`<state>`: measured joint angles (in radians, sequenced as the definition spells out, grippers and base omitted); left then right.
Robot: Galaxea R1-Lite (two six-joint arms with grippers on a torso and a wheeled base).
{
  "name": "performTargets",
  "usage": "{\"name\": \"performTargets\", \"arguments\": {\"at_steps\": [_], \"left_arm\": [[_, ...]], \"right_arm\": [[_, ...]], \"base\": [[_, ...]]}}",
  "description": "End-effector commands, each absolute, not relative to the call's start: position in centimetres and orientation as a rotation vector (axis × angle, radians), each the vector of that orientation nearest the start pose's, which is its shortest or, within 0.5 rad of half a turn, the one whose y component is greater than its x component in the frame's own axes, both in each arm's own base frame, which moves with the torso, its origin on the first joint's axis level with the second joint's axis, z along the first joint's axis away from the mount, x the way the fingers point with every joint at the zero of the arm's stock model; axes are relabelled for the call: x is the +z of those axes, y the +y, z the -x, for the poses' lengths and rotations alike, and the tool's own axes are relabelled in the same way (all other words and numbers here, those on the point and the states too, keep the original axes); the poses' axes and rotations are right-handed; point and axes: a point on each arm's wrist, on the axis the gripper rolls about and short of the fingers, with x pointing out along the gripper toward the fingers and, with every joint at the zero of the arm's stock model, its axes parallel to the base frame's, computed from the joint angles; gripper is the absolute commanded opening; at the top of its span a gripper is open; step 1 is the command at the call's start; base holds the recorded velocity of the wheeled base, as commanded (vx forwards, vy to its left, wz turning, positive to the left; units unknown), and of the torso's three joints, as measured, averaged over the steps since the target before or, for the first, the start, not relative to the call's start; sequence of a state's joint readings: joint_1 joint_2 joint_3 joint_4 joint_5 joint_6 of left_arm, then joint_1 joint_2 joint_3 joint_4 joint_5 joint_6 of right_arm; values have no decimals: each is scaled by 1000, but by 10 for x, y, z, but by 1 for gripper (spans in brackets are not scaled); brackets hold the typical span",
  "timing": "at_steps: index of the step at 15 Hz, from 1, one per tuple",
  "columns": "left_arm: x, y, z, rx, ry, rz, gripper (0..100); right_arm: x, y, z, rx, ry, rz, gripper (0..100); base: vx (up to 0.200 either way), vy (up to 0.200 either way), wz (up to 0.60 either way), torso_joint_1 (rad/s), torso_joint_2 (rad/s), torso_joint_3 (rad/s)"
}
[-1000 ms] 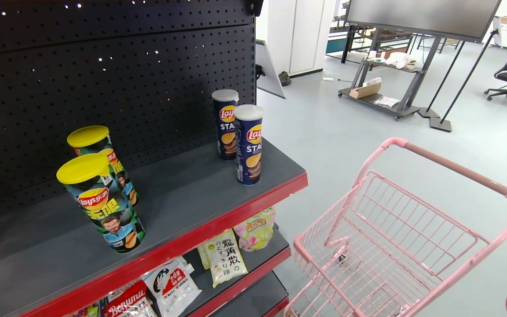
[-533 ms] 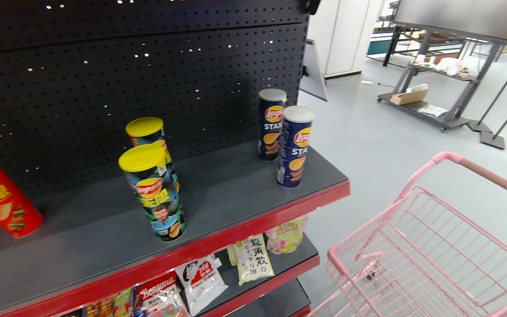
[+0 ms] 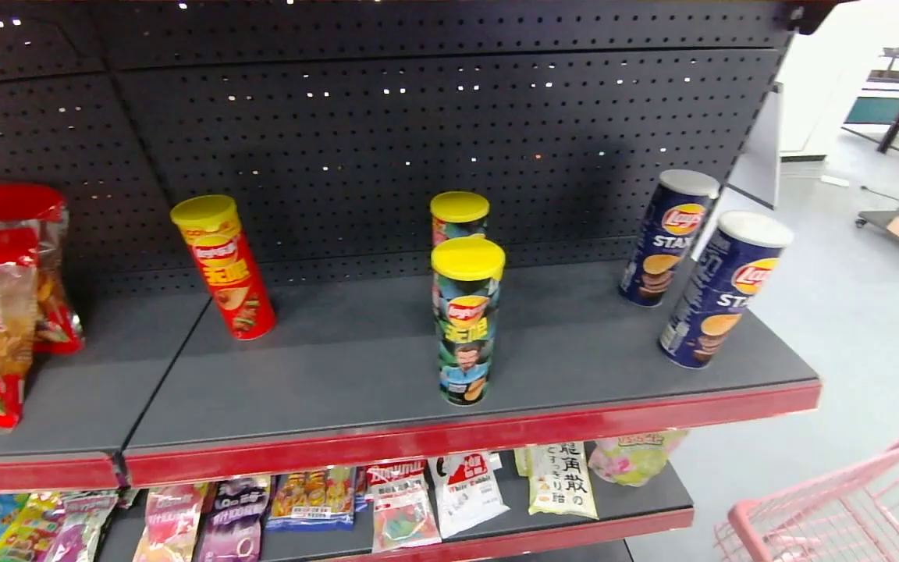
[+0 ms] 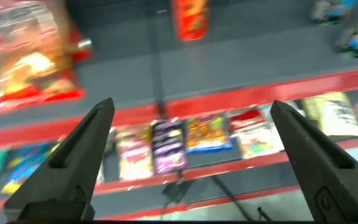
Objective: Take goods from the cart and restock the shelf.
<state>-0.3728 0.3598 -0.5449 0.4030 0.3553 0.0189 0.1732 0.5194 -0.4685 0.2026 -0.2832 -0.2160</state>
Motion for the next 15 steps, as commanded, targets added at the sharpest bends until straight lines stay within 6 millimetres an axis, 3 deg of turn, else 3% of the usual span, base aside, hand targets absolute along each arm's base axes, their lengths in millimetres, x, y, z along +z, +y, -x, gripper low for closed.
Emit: {"name": "performTargets", "arguments": {"at_steps": [1,6,15], "left_arm": [[190,16,20,-19,200,-101,100],[187,18,24,-26,190,-149,100],[186,18,24,-29,191,-150,100]], "right_arm": [[188,-5,-11,-86,231,266,0],[186,-7,7,-84,139,241,0],[179,-8,11,-86,131,239,0]], "base": [[0,0,0,0,0,0],[0,0,0,0,0,0],[0,200,0,1,4,2]]}}
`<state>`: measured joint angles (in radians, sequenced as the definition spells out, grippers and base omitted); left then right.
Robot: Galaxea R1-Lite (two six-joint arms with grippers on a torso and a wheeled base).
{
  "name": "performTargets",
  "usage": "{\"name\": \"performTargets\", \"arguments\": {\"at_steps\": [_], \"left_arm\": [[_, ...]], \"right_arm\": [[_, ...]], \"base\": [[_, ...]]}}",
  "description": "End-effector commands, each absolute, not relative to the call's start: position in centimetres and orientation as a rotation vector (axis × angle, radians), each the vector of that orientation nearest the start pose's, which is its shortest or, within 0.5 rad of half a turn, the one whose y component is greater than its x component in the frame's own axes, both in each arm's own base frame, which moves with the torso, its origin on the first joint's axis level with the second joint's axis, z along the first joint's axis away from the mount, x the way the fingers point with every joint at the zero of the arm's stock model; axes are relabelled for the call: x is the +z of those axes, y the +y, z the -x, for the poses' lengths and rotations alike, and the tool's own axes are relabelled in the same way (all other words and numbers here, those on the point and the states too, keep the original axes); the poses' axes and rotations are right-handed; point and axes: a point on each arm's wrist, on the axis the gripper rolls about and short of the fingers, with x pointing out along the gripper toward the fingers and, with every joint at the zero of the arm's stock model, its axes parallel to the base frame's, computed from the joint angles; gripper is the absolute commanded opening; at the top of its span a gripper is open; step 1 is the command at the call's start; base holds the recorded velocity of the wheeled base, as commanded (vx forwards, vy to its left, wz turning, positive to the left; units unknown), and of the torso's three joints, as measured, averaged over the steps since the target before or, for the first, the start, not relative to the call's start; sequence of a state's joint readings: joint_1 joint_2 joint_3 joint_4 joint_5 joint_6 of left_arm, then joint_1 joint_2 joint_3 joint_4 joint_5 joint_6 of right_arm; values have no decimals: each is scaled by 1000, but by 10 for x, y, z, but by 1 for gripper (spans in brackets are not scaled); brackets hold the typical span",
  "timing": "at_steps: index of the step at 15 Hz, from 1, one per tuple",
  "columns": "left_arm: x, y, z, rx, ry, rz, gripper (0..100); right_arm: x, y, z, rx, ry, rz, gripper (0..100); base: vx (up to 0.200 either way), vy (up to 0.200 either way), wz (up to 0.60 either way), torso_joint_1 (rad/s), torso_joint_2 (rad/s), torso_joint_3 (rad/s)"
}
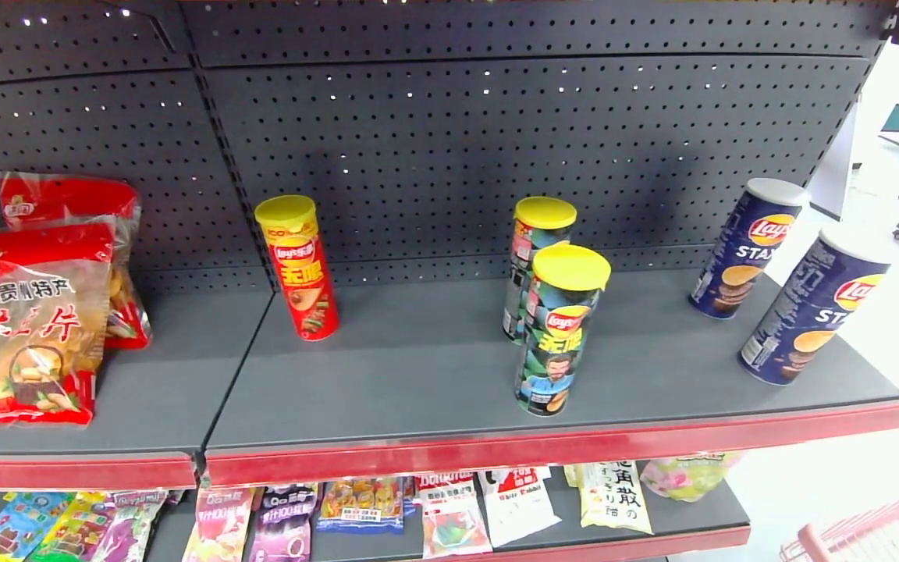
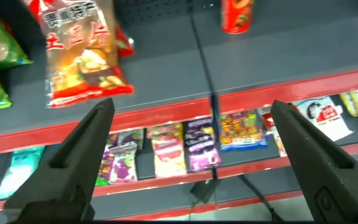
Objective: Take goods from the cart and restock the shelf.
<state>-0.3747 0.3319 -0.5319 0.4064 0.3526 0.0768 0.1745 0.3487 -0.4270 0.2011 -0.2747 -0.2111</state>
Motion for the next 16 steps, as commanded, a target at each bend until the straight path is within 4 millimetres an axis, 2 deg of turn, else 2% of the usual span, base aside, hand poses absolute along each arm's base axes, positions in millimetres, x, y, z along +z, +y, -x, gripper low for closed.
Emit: {"name": "performTargets", "arguments": {"at_steps": [1,10,16], "left_arm": [[186,18,24,-29,191,-150,100],[186,18,24,-29,190,-151,100],[185,18,24,-34,189,-201,100]], "right_arm": [[179,-8,11,-85,131,239,0],[175,-8,12,-82,131,240,0],[177,-8,12,-84,125,241,0]], "base": [[0,200,0,7,2,7],[0,200,0,0,2,1],[0,0,0,0,0,0]]}}
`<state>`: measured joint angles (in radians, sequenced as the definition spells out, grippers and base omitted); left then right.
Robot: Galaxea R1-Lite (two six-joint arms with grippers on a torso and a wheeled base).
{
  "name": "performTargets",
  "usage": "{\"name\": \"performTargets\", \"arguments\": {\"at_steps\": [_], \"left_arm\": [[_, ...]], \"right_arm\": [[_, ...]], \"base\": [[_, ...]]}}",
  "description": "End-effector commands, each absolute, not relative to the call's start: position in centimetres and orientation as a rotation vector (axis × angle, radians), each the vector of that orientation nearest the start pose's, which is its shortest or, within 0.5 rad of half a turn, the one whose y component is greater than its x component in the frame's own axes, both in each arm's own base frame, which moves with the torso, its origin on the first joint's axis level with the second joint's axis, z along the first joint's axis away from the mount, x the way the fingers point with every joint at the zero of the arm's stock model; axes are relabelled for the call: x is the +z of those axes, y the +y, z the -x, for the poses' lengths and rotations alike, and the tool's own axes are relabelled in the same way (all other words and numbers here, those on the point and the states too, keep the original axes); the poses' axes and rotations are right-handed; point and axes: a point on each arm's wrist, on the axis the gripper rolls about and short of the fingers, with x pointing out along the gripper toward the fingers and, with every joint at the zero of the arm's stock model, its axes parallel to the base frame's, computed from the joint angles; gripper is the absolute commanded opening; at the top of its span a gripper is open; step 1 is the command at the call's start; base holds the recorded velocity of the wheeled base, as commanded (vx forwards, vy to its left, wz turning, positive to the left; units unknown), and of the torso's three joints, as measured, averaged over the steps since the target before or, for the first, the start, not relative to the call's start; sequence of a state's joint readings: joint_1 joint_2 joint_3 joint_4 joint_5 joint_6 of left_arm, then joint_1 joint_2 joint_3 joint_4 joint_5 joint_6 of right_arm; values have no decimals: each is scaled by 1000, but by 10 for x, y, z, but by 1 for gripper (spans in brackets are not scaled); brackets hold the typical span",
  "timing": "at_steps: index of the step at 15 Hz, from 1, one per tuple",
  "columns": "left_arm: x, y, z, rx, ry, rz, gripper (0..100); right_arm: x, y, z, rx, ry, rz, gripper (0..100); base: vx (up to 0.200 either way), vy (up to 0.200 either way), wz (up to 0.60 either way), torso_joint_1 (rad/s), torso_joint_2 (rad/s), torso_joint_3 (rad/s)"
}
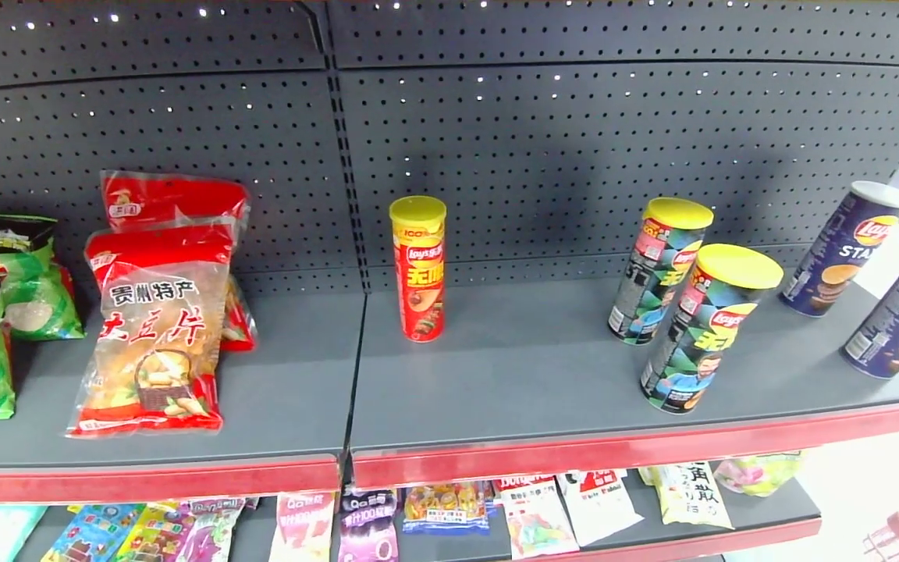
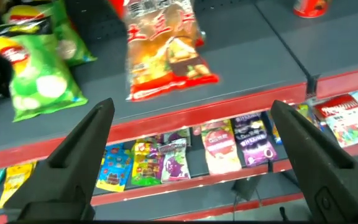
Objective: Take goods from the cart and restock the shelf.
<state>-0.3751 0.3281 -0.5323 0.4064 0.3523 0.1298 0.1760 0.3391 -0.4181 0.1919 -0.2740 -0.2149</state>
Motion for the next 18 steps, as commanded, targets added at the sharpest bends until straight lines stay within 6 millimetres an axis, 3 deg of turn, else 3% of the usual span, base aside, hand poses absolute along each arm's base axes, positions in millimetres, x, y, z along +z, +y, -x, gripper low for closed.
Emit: {"name": "performTargets", "arguments": {"at_steps": [1,6,9,10,12,13,16,18], "left_arm": [[185,18,24,-34,189,-203,100],[185,18,25,-87,177,-255,100],[197,7,3,-247,159,-291,100],[213,-8,-24,-298,145,-214,100],[224,-38,-86,-306,148,-150,100],[225,-44,-98,-321,138,-143,100],[210,-75,-194,-283,145,-132,100],[198,-76,-221,-417,178,-117,100]], "right_arm": [[176,-8,13,-84,125,241,0],[173,-8,12,-84,134,244,0],[170,-8,12,-83,138,253,0],[170,-8,12,-82,138,254,0],[170,-8,11,-80,142,255,0],[170,-8,11,-80,142,255,0],[172,-8,10,-83,146,276,0],[172,-8,10,-90,147,276,0]], "base": [[0,0,0,0,0,0],[0,0,0,0,0,0],[0,0,0,0,0,0],[0,0,0,0,0,0],[0,0,0,0,0,0],[0,0,0,0,0,0],[0,0,0,0,0,0],[0,0,0,0,0,0]]}}
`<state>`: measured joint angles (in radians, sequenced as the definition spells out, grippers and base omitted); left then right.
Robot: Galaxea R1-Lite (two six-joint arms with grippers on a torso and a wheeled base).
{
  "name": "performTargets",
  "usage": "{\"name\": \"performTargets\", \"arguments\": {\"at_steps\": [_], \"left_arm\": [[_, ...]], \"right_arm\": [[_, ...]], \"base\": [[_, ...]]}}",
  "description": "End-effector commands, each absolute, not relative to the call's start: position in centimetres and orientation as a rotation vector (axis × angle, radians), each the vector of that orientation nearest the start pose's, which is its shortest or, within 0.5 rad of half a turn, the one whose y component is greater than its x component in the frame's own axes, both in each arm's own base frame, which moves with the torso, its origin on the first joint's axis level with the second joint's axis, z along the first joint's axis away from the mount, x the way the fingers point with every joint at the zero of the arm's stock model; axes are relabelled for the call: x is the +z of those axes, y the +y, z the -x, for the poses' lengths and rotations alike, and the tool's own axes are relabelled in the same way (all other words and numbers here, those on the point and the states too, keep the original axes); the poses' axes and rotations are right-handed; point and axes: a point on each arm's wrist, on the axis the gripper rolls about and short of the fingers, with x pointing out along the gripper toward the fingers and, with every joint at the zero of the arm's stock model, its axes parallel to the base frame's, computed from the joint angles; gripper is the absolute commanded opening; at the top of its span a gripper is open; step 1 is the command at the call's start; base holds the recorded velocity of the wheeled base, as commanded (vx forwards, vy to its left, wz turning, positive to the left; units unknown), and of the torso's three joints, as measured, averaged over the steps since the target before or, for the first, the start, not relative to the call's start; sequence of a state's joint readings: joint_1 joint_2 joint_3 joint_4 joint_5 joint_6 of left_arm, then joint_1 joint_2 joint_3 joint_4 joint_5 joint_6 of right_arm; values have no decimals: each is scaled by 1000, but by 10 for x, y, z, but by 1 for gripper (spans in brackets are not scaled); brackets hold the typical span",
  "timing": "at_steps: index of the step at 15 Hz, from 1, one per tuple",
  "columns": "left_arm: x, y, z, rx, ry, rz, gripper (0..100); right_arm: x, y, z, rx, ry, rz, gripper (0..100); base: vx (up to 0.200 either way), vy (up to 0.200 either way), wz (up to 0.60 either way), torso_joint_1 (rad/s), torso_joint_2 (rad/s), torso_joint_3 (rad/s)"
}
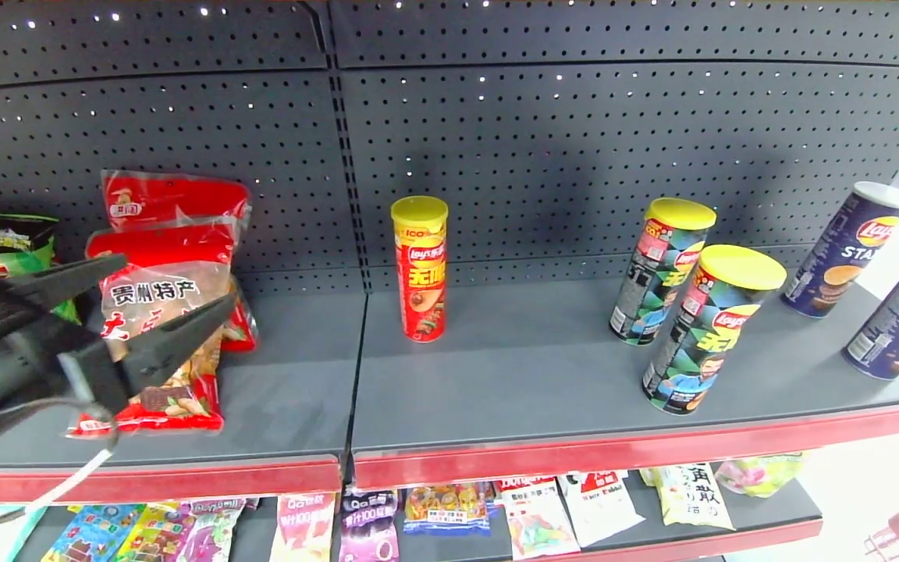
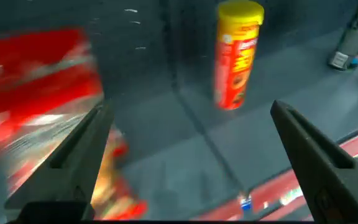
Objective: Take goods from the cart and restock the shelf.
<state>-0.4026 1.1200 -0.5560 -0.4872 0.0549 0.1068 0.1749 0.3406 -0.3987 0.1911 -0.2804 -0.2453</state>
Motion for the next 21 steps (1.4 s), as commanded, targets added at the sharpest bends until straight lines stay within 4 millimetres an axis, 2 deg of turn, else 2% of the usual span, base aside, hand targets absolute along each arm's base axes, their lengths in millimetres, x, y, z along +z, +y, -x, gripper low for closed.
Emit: {"name": "performTargets", "arguments": {"at_steps": [1,5,6,8,13,16,21], "left_arm": [[195,-76,-229,-525,190,-106,100],[192,-78,-279,-711,179,-83,100],[189,-83,-297,-766,134,-119,100],[183,-88,-315,-820,83,-128,100],[176,-94,-333,-884,69,-125,100],[164,-102,-359,-889,6,-138,100],[159,-118,-365,-923,-8,-138,100]], "right_arm": [[172,-8,10,-92,146,277,0],[175,-8,7,-93,157,287,0],[176,-8,7,-94,158,300,0],[175,-8,8,-120,158,301,0],[175,-8,6,-126,167,303,0],[172,-8,6,-128,178,305,0],[172,-8,6,-132,175,303,0]], "base": [[0,0,0,0,0,0],[0,0,0,0,0,0],[0,0,0,0,0,0],[0,0,0,0,0,0],[0,0,0,0,0,0],[0,0,0,0,0,0],[0,0,0,0,0,0]]}}
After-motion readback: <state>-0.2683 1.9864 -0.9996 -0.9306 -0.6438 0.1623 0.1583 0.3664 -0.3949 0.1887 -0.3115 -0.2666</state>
